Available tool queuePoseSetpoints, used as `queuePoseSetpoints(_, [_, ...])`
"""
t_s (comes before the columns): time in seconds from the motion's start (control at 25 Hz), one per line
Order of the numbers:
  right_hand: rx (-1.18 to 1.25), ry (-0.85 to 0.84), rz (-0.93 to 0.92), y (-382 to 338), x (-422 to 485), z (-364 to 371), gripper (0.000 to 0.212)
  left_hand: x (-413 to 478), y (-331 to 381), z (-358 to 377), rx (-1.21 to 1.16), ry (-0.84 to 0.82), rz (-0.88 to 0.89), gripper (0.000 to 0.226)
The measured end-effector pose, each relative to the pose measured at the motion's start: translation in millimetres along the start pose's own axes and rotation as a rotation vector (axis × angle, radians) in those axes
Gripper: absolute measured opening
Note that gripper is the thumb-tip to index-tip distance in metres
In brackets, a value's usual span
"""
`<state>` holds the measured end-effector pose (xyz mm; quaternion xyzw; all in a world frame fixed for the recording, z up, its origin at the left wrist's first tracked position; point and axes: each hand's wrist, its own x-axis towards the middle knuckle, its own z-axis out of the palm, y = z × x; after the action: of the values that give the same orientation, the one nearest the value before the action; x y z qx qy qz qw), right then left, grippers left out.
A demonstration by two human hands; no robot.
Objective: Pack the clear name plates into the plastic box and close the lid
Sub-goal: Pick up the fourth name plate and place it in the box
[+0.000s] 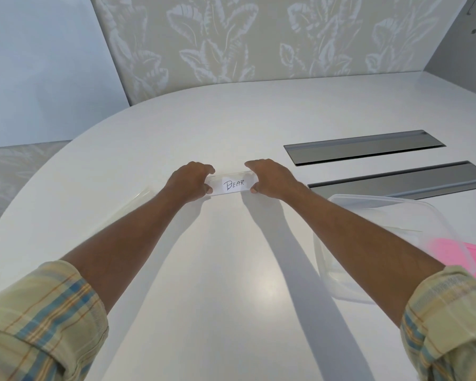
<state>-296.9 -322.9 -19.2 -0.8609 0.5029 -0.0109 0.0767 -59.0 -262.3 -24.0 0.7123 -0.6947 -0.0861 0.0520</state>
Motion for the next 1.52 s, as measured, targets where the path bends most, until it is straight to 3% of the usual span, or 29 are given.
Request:
queuePoseSetpoints(0.24, [-0.057,0.041,-0.017,-1,12,7,0.045,1,-4,8,-0.037,0.002,0.012,0.056])
queuePoseSetpoints(0.72, [-0.098,0.065,-0.024,-4,2,-8,0.042,-15,6,-4,-0.01,0.045,0.065,0.043])
queuePoseSetpoints(1.52, [-0.049,0.199,-0.005,33,-118,-113,0.047,-77,97,-88,0.002,0.074,0.223,0.048])
